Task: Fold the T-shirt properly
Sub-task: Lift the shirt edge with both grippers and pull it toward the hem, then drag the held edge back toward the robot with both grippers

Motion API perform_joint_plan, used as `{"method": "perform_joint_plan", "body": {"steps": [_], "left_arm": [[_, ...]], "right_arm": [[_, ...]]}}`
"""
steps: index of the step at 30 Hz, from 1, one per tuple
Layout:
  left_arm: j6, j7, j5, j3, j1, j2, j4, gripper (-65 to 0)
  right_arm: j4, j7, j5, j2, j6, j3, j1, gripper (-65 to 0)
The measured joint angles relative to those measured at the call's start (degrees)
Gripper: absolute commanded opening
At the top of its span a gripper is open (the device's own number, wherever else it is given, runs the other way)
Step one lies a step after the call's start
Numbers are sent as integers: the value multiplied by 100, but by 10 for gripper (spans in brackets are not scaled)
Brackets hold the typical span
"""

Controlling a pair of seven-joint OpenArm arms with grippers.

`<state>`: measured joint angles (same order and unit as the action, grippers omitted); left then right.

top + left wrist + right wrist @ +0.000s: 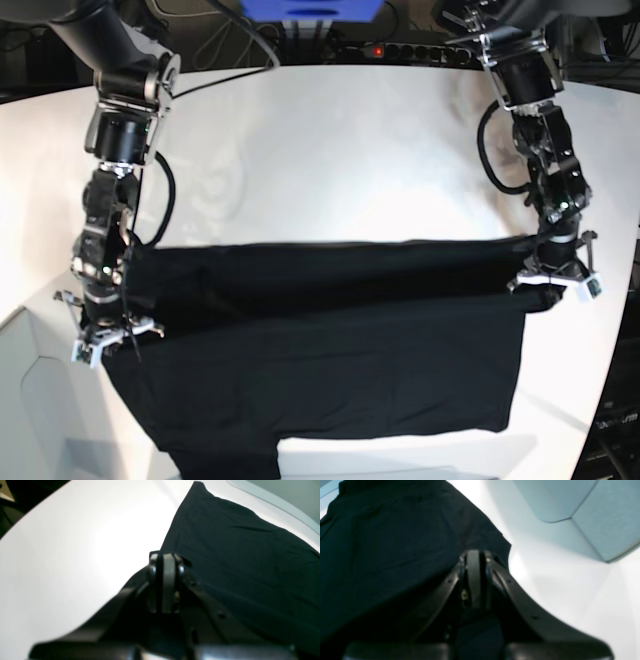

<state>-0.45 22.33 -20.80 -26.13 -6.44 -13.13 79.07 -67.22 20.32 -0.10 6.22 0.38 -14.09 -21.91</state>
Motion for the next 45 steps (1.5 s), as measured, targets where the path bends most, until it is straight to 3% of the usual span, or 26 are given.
{"method": "perform_joint_plan", "body": {"steps": [15, 19, 22, 24, 28, 36, 39, 45], "left_arm": [[4, 17, 4, -2, -562, -4, -632, -636], [48, 0, 26, 223, -581, -35, -667, -481], [46, 17, 17, 472, -579, -184, -673, -359], [48, -26, 17, 498, -581, -223, -656, -318], [48, 15, 24, 525, -538, -208, -509, -309], [42, -46, 0, 219, 247, -138, -275, -308], [87, -46, 0, 105, 470, -155, -483, -308], [42, -343, -26, 138, 551, -146, -564, -308]], "right_arm": [[315, 72, 4, -2, -2, 0, -105, -650], [317, 785, -11, 13, -4, 0, -190, -612], [315, 793, -13, 13, -2, 2, -286, -556], [310, 752, -68, 79, -15, 247, -295, -517], [282, 765, -13, 254, -13, 822, -229, -469], [15, 730, -13, 258, -13, 815, -122, -460], [-483, 179, -17, 262, -13, 811, 247, -442], [-1220, -457, -24, 247, -13, 811, 1060, -316]]}}
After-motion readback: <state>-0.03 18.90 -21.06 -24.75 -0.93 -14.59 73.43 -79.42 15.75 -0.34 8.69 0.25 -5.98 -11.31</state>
